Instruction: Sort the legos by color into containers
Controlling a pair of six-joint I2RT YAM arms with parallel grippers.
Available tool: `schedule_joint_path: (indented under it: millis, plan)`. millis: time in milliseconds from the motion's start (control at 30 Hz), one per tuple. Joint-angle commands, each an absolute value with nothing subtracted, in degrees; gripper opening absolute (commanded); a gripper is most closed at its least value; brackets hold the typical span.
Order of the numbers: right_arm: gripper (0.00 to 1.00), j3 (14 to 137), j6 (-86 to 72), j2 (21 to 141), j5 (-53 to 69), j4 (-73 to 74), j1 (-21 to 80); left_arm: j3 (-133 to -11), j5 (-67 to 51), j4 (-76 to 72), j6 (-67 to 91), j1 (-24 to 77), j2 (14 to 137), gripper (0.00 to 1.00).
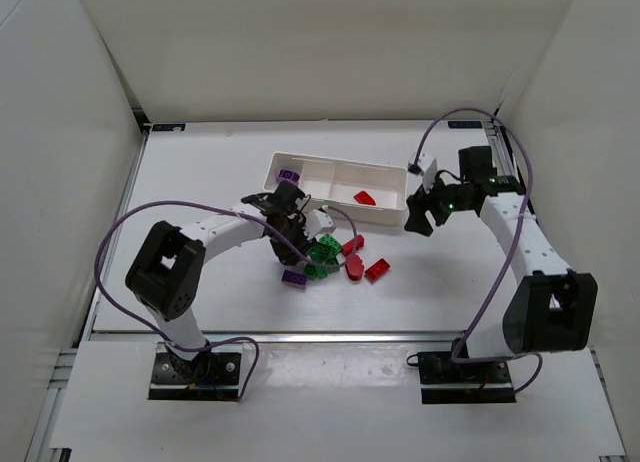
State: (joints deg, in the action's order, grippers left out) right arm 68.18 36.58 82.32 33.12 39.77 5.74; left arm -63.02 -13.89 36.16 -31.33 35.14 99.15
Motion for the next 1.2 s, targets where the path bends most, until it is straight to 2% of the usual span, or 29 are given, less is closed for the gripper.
schedule_joint_path:
  millis: [0,133,367,567,767,900,1000,1167]
  plan:
    - [0.78,64.5,55.6,76.4,43.0,46.6,6.9,-71.5,-16.2,40.2,-31.2,33.3,91.0,0.19]
    - [0.78,63.4,69.9,76.6,45.5,54.6,7.9,-82.4,-21.1,46.1,-27.3,30.1,89.6,0.18]
    - [0.81,58.3,81.4,77.3,42.0,52.5,12.4,-98.4,-19.3,49.4,-17.9,26.6,95.8,0.19]
    - [0.82,52.7,85.7,76.8,35.5,42.6,16.8,-107.0,-19.7,50.2,-12.1,21.4,105.4,0.20]
    - [0.82,51.1,88.4,78.7,33.3,38.4,17.9,-118.1,-23.7,54.8,-7.1,15.4,119.1,0.20]
    - [0.83,50.9,88.2,80.1,32.6,36.7,18.1,-125.0,-23.5,56.2,-7.1,13.9,123.5,0.20]
    - [0.83,50.5,88.9,80.9,32.1,36.0,18.4,-128.2,-22.2,57.6,-7.8,14.0,126.0,0.22]
    - [0.84,50.3,90.3,82.4,31.3,35.5,18.5,-129.6,-21.3,59.2,-8.2,14.3,128.4,0.38]
